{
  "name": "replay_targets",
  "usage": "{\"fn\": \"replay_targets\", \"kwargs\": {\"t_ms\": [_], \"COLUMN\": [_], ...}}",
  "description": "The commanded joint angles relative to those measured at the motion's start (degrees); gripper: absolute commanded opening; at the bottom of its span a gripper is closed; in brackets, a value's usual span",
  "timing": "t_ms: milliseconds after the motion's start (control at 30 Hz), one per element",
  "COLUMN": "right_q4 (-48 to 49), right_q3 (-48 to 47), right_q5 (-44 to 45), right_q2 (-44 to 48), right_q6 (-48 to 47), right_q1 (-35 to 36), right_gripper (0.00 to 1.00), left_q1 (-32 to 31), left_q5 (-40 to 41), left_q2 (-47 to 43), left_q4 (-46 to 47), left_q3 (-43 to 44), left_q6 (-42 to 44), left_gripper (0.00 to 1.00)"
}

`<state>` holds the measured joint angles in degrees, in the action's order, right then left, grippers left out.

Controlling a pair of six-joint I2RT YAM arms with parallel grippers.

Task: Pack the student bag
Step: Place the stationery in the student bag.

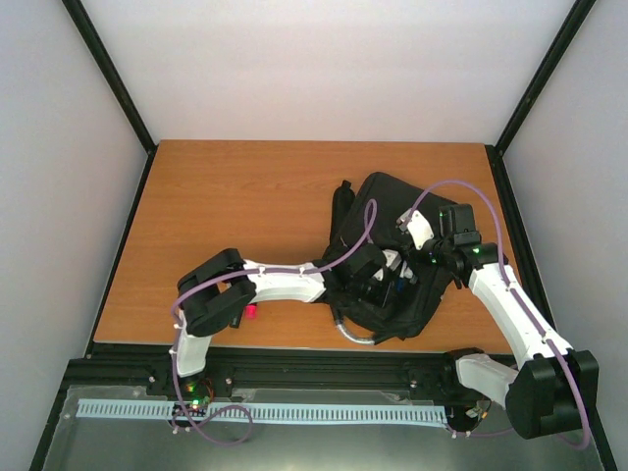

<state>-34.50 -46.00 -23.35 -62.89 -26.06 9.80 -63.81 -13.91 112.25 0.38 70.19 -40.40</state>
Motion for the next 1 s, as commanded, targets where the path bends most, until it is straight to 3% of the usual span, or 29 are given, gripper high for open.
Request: {"fn": "replay_targets", "kwargs": {"t_ms": [0,267,500,767,967], "right_q4": [3.4,3.4,3.3,3.5,3.7], "right_q3": [-0.2,0.0,-0.1,-0.2,-0.1], "right_q5": [-2.9,-2.7,-2.8,-2.4,-1.6], "right_q2": [2.2,2.8,2.3,1.9,2.0], "right_q6": [0.5,0.4,0.3,0.3,0.4], "right_q1": [0.4,0.4,0.4,0.3,0.3], "right_gripper": [0.03,0.03,0.03,0.03,0.03], "left_q1": [-0.3,0.9,1.9,2.0,1.9], "left_q5": [6.8,19.9,21.5,20.7,23.2], "left_q2": [3.4,5.9,8.3,7.6,6.9], "left_q4": [-1.0,4.2,9.9,27.2,25.9], "left_q3": [5.1,6.5,7.0,2.1,4.5], "left_q6": [-1.0,-7.9,-8.0,-5.5,-4.2], "left_gripper": [0.01,0.01,0.01,0.02,0.03]}}
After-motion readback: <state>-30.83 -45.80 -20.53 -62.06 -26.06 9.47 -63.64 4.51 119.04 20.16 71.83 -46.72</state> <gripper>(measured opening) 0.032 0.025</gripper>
